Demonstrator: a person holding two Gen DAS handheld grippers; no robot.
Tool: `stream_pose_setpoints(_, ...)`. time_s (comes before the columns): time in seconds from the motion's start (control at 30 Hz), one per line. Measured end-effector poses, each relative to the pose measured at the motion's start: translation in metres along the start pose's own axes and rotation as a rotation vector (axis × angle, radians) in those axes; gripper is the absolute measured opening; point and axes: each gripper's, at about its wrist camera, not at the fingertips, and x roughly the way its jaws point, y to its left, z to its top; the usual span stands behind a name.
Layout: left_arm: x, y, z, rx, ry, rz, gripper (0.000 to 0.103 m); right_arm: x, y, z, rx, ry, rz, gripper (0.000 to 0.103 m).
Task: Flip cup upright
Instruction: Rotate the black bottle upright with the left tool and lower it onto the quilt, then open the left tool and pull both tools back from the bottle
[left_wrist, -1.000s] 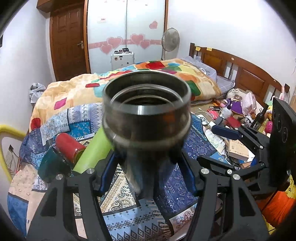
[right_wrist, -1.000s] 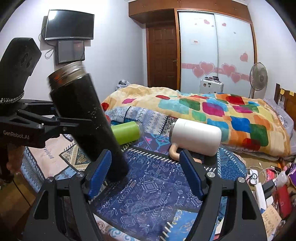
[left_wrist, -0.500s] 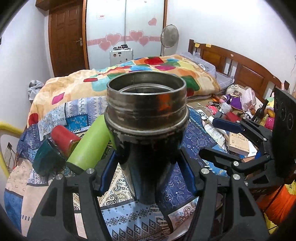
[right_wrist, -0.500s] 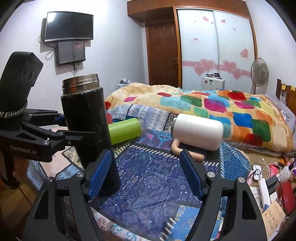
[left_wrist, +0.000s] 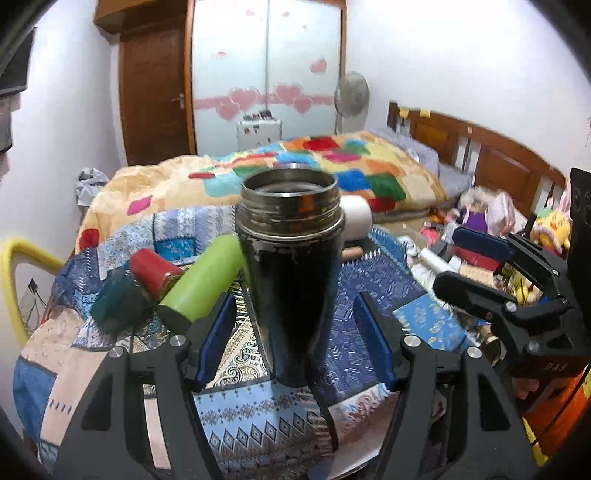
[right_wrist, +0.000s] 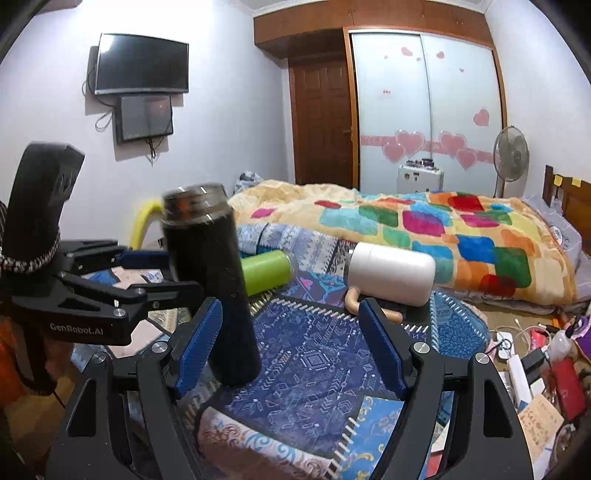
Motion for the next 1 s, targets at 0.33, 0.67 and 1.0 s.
stream_pose_setpoints(0.33,-0.090,-0.007,-0.008,-0.051,-0.254,0.088,0.073,-0.068,0.029,0.016,0.032,-0.162,0.000,0.074)
stream_pose_setpoints(0.67,-0.148,-0.020,-0.023,-0.050,-0.433,0.140,0.092,-0.105,0.056,0.017,0.061,-0.287,-0.009,0.082)
stream_pose_setpoints(1.0,-0.163,-0.023,-0.036,-0.059,-0.482,0.185,0.103,-0.109,0.064,0.007,0.063,-0.312,-0.061,0.099)
